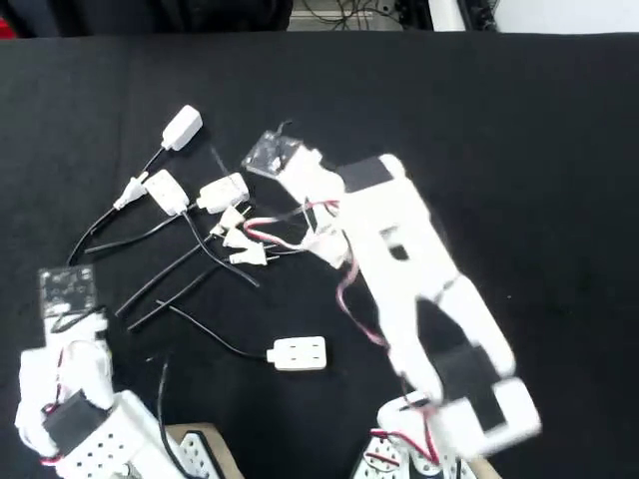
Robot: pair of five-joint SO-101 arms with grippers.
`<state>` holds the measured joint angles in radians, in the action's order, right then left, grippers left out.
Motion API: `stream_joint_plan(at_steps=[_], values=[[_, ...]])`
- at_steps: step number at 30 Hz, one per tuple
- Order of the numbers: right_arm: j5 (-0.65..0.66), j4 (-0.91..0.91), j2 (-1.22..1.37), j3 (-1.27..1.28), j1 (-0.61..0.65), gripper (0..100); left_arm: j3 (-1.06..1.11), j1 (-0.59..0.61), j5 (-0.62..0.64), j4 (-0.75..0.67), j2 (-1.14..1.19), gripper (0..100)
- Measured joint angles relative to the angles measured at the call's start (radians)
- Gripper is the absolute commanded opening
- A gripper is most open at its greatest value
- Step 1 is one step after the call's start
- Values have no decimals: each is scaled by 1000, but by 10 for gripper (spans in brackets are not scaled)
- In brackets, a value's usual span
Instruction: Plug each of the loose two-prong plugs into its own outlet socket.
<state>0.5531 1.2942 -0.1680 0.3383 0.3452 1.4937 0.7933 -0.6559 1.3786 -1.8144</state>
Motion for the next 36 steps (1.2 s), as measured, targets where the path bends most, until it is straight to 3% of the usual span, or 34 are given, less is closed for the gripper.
stream_joint_plan(at_steps=[6, 10, 16, 21, 29, 36], values=[[-138, -114, -305, 187, -143, 11, -150, -278, -25, 66, 29, 68], [-192, -218, -456, 359, -206, 11, -230, -485, -25, 61, 166, 68], [-267, -307, -618, 528, -307, 11, -370, -825, 2, -32, 531, 68], [-281, -328, -667, 606, -350, 11, -434, -1088, 3, -192, 842, 68], [-353, -362, -674, 609, -430, 11, -526, -1232, -20, -505, 1260, 73], [-371, -384, -674, 609, -434, 11, -738, -1264, -20, -546, 1685, 73]])
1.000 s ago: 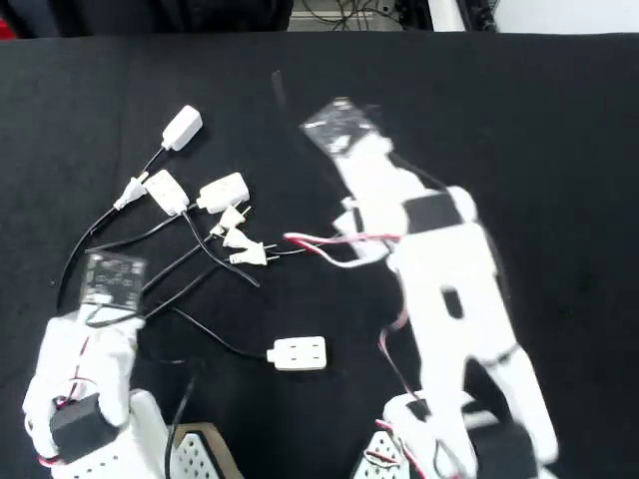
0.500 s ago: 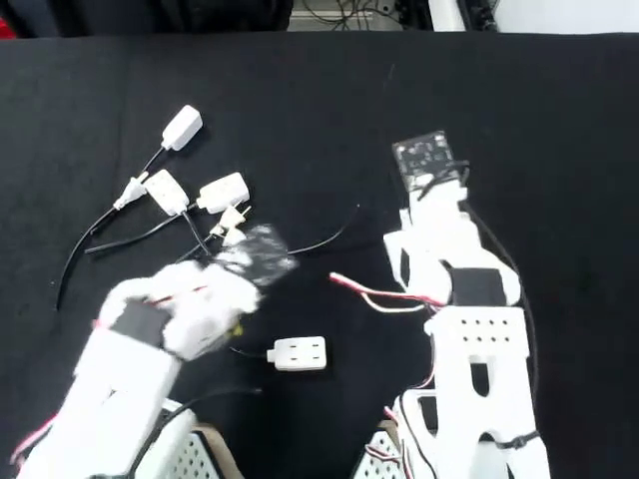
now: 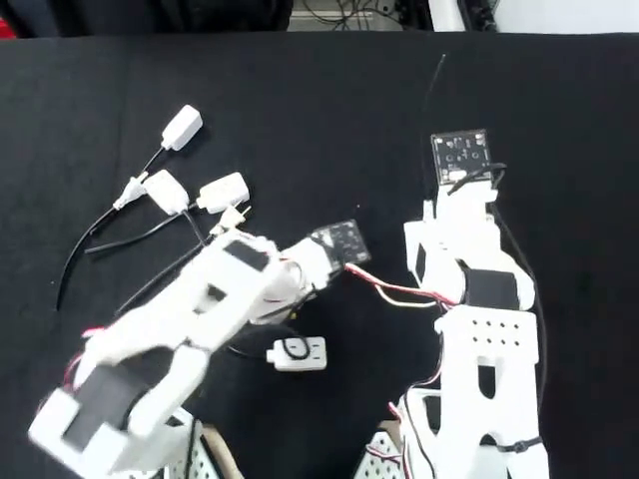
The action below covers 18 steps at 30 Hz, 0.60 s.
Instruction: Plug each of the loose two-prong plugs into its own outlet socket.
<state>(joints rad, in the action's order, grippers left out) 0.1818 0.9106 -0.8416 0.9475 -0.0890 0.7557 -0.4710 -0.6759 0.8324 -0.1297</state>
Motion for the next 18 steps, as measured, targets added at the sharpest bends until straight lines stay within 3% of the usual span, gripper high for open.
stream_joint_plan(at_steps=[4, 13, 18], values=[[0, -14, 0, 18, -2, 11, -83, -2, 23, 25, 104, 98], [-2, -15, 0, 18, -35, 11, -115, 3, 81, 51, 110, 377], [-2, -15, 0, 18, -48, 11, -115, 2, 86, 121, 109, 400]])
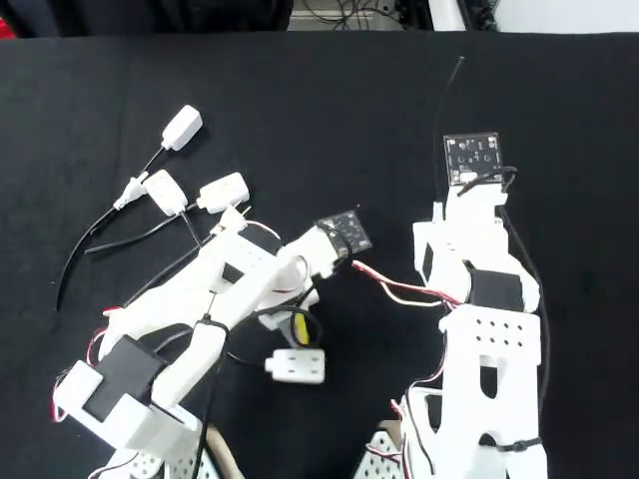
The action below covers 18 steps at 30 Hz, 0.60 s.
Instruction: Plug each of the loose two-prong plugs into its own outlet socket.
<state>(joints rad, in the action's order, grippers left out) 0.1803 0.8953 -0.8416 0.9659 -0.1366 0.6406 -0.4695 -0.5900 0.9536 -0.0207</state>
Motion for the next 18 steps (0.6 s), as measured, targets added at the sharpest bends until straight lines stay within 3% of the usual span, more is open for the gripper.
stream_joint_plan(at_steps=[5, 11, 18], values=[[-20, 2, 0, -8, 0, 11, 0, 11, 92, 43, -77, 400], [-26, 83, 0, -101, 11, 11, 0, 118, 212, 48, -163, 400], [14, 178, 0, -285, 235, 11, 0, 253, 356, 83, -275, 400]])
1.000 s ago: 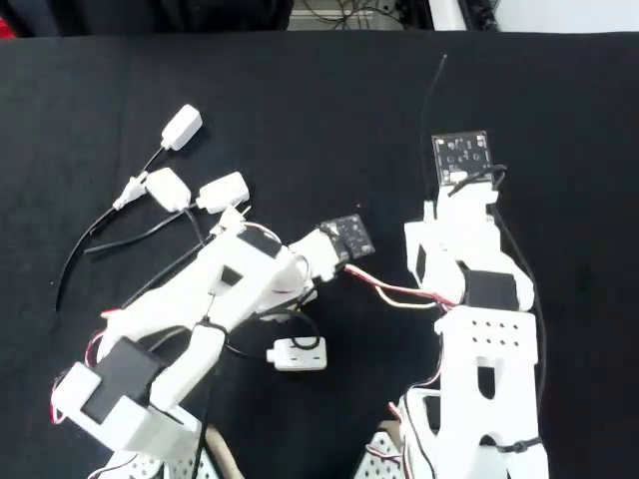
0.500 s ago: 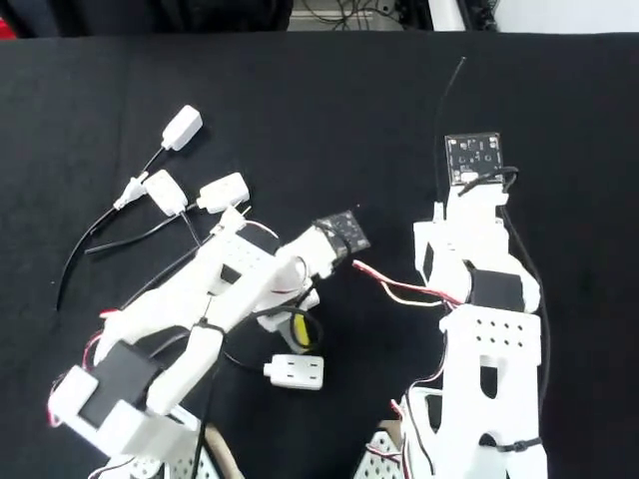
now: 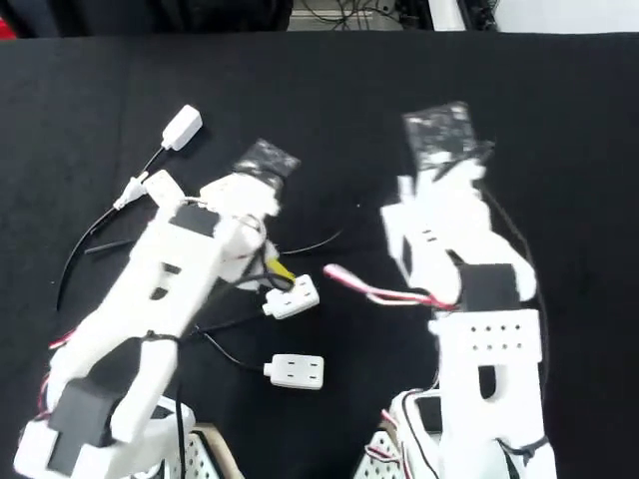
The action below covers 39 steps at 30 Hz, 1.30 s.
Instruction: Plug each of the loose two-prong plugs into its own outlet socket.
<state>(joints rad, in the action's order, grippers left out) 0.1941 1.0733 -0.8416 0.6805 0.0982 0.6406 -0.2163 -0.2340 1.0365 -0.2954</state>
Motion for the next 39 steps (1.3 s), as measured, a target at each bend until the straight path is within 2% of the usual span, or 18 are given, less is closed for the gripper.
stream_joint_plan(at_steps=[4, 8, 11, 16, 18, 23, 34, 39], values=[[-25, 8, 0, -77, 110, 11, 18, 23, 17, 38, -60, 400], [-144, 8, 0, -133, 221, 11, 81, 32, 110, 26, -160, 399], [-262, -29, 0, -135, 298, 11, 196, 32, 216, -69, -265, 388], [-499, -193, -3, -23, 347, 12, 437, 32, 245, -236, -539, 312], [-548, -262, -3, 28, 350, 12, 516, 32, 252, -269, -667, 297], [-572, -365, -46, 138, 368, 12, 657, 32, 253, -276, -962, 293], [-496, -440, -226, 336, 548, 12, 867, 0, 253, -253, -1478, 293], [-496, -446, -258, 348, 588, 12, 865, -8, 253, -219, -1505, 291]])
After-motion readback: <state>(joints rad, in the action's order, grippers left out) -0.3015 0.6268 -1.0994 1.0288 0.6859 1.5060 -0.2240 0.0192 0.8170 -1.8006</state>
